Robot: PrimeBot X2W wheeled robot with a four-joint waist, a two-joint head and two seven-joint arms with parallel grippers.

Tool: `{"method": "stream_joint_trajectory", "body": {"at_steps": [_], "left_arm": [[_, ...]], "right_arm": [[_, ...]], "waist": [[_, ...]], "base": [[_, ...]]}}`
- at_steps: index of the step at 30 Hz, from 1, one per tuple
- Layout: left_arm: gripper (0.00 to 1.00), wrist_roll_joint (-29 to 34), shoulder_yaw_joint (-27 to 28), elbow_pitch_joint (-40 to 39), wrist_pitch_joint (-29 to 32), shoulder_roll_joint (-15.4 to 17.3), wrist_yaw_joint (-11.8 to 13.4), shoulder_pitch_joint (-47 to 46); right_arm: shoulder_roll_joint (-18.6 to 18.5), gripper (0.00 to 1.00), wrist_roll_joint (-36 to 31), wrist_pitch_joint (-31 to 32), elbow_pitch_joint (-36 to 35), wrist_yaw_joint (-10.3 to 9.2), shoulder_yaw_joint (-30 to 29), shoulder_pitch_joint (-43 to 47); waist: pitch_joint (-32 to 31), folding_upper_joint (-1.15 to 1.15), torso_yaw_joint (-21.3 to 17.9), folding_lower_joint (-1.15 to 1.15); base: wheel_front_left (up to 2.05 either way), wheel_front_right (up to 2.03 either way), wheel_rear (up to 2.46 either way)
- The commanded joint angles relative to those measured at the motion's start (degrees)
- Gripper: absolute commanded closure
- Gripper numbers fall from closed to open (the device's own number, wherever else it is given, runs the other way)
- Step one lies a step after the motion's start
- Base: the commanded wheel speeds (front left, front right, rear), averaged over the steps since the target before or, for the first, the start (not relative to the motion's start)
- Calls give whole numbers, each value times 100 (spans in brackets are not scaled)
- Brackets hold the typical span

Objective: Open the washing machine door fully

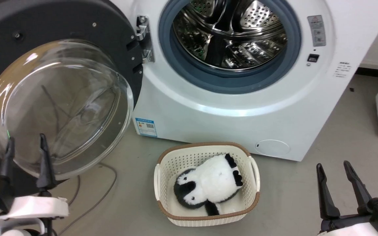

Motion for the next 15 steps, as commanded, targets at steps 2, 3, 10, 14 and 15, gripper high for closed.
{"method": "stream_joint_trajectory", "body": {"at_steps": [2,3,10,14,15], "left_arm": [[0,23,-80,-78,-7,-53,-33,84],[0,22,-138,-101,-7,-70,-51,114],[0,34,-535,-67,-7,-207,-132,227],[0,113,-705,100,-7,-239,-153,269],[0,134,-741,140,-7,-249,-156,278]], "right_arm": [[17,0,34,-25,-12,30,-9,65],[17,0,40,-25,-13,30,-11,72],[17,0,51,-25,-29,30,27,86],[17,0,39,-25,-60,30,33,95],[17,0,27,-25,-68,30,44,99]], "waist": [[-40,0,-63,0],[-52,0,-91,0],[-126,0,-364,0],[-167,0,-569,0],[-175,0,-622,0]], "base": [[0,0,0],[0,0,0],[0,0,0],[0,0,0],[0,0,0]]}}
